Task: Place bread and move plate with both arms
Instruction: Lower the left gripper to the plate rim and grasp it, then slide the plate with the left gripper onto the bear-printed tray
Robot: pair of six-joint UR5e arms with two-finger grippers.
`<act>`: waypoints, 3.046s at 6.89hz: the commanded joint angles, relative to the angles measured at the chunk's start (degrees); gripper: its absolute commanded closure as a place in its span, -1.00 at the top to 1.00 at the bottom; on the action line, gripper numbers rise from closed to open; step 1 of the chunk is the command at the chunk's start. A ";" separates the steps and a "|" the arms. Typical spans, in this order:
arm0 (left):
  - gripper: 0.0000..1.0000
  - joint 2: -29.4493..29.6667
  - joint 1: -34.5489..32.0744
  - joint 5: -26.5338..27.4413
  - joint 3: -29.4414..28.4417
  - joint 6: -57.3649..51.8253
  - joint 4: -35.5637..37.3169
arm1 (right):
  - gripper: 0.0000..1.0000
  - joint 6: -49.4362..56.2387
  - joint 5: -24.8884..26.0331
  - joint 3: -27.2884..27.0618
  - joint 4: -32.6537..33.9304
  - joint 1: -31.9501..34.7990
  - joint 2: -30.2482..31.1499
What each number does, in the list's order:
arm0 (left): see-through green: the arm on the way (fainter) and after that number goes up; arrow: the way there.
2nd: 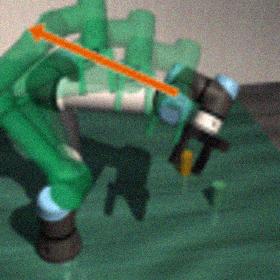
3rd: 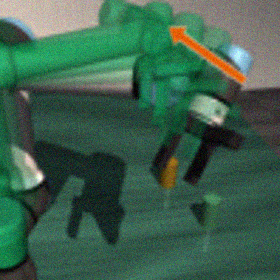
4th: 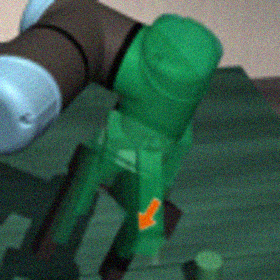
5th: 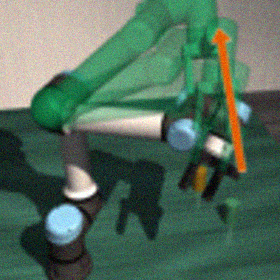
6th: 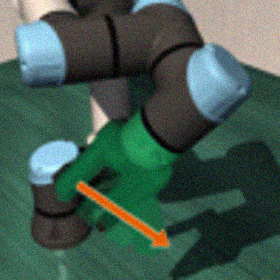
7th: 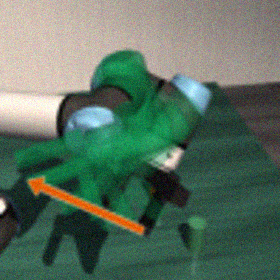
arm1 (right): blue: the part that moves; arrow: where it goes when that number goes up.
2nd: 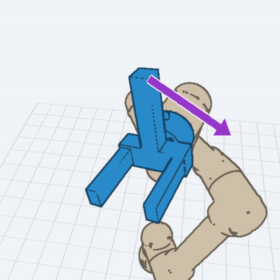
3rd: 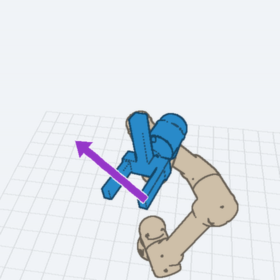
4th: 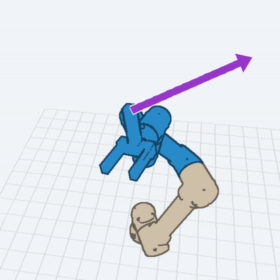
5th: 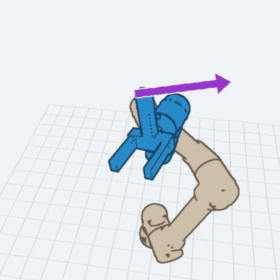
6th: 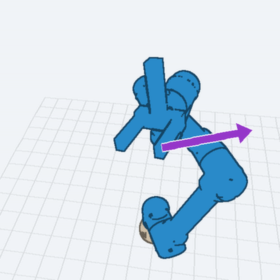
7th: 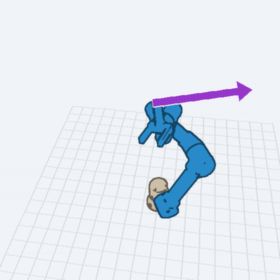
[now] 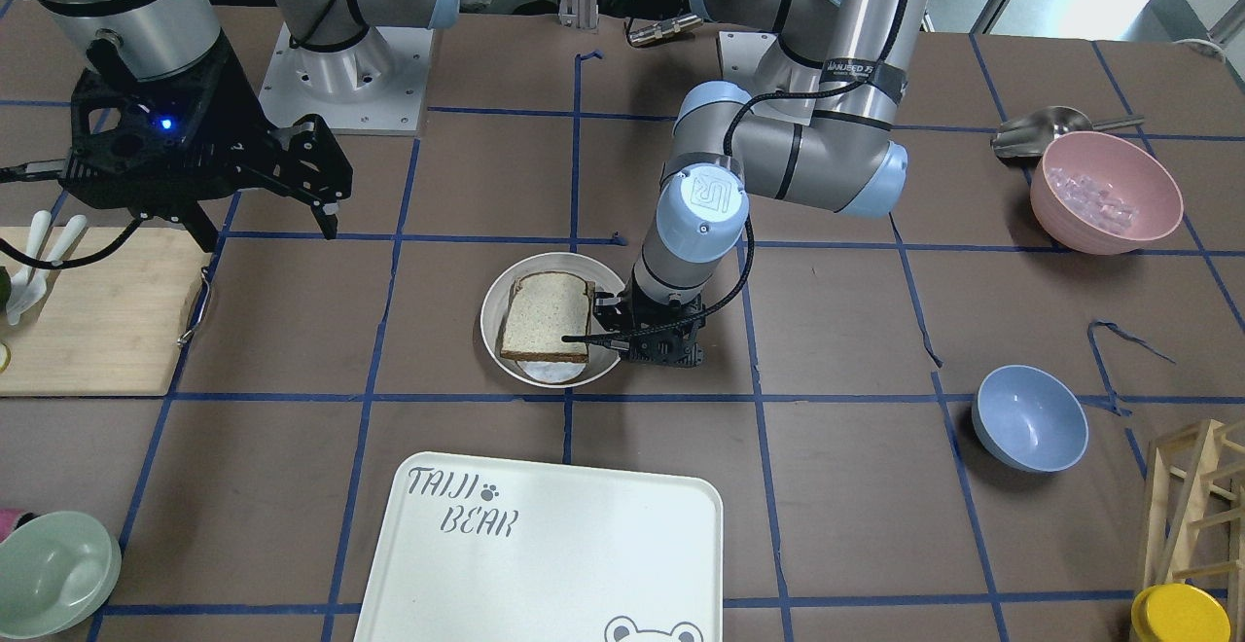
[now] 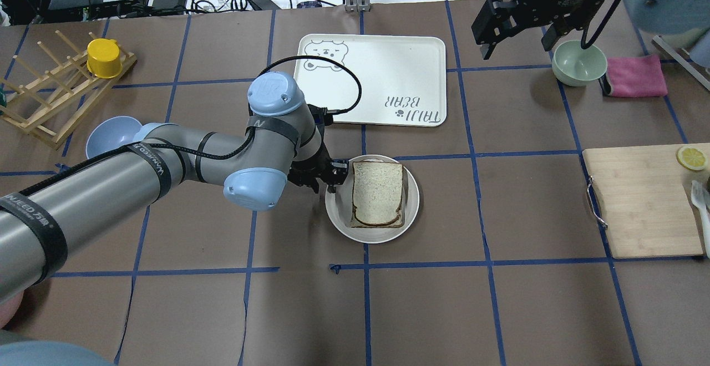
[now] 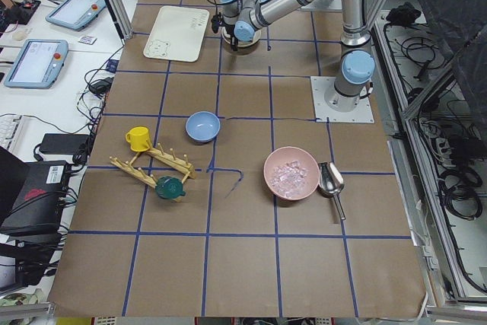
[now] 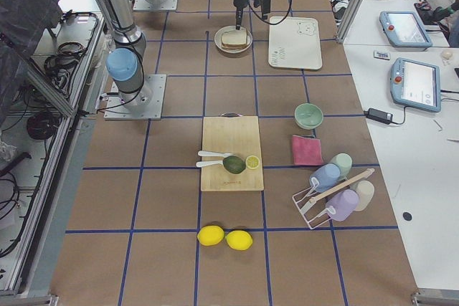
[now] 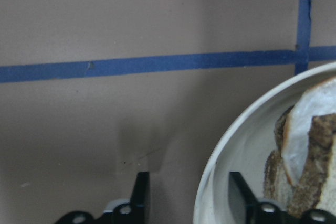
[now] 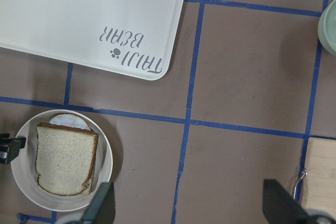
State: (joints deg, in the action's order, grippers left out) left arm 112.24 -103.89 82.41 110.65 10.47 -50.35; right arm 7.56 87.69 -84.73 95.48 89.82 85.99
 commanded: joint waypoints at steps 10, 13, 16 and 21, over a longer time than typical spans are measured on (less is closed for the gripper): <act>-1.00 -1.68 6.59 -8.66 -11.58 -1.86 -7.39 | 1.00 -3.60 -0.06 0.70 -1.18 0.00 0.06; -1.00 5.50 6.86 -8.94 -23.95 -3.69 -9.67 | 1.00 -3.60 0.02 0.53 -1.00 0.00 0.06; -1.00 17.18 6.95 -10.07 -37.57 -4.58 -9.59 | 1.00 -3.60 -0.15 0.44 -0.82 0.00 0.06; -0.27 25.40 7.04 -10.87 -44.47 -5.73 -9.41 | 1.00 -3.60 -0.06 0.17 -1.17 0.00 0.06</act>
State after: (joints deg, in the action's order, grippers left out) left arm 137.17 -96.87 71.57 66.40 4.85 -59.80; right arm 3.96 87.67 -84.54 94.39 89.82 86.04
